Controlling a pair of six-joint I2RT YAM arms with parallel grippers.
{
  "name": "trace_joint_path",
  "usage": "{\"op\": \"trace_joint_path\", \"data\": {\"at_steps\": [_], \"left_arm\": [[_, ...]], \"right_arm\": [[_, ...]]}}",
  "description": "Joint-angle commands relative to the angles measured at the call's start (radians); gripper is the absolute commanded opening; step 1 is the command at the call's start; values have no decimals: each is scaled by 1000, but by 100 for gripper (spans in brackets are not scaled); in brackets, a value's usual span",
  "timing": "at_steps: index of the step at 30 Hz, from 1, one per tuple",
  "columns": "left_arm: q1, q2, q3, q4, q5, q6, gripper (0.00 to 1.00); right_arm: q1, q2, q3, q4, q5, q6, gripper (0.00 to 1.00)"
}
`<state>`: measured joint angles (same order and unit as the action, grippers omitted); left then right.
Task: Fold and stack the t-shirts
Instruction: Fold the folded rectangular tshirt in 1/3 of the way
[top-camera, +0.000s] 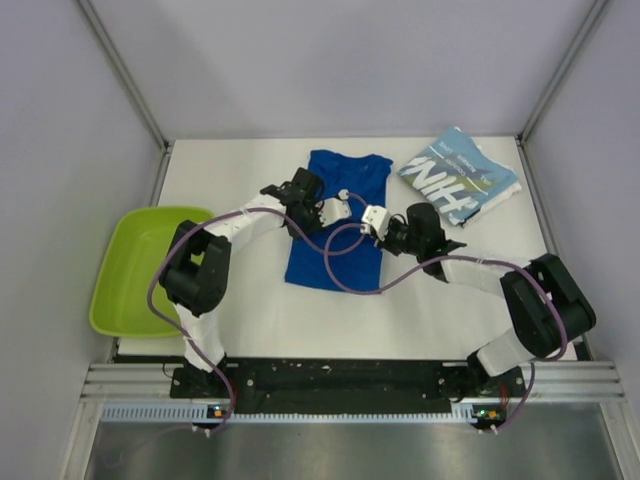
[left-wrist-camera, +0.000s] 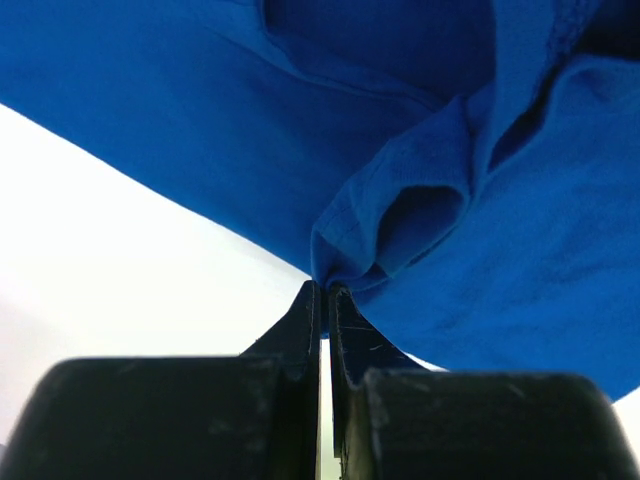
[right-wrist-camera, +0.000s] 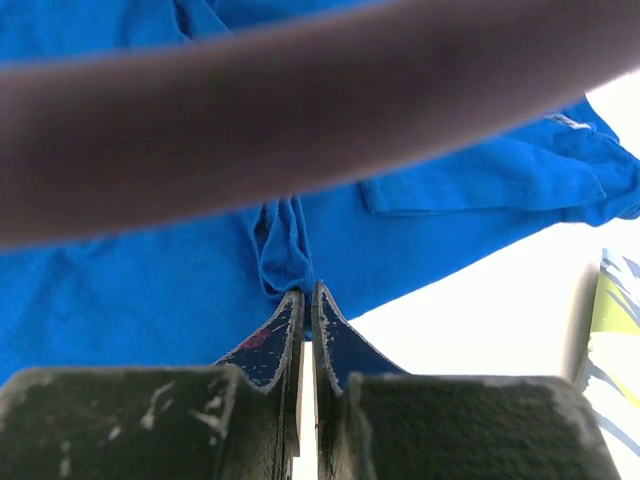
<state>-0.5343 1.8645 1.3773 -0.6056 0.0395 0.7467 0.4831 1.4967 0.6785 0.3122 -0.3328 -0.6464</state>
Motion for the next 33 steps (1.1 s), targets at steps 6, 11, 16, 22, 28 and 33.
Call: {"op": "trace_joint_path", "data": {"at_steps": [6,11,16,22,28,33], "left_arm": [[20,76,91,-8,-15,-46,0],[26,99,108,6,-27,-69,5],[56,134,166,30,-30,-148,31],[160,206,411,15,-66,-280,48],[194,29,352,-45,106,-223,50],[186,-236,-27,-51,439,61,49]], "right_arm": [[-43,91,75,62,43,-27,0],[-60,134,95,77,26,-16,0],[-89,201,125,123,136,60,13],[-155,205,251,4,219,125,28],[-144,-137,156,-68,-90,162,41],[41,-352,-6,-360,-212,-287,55]]}}
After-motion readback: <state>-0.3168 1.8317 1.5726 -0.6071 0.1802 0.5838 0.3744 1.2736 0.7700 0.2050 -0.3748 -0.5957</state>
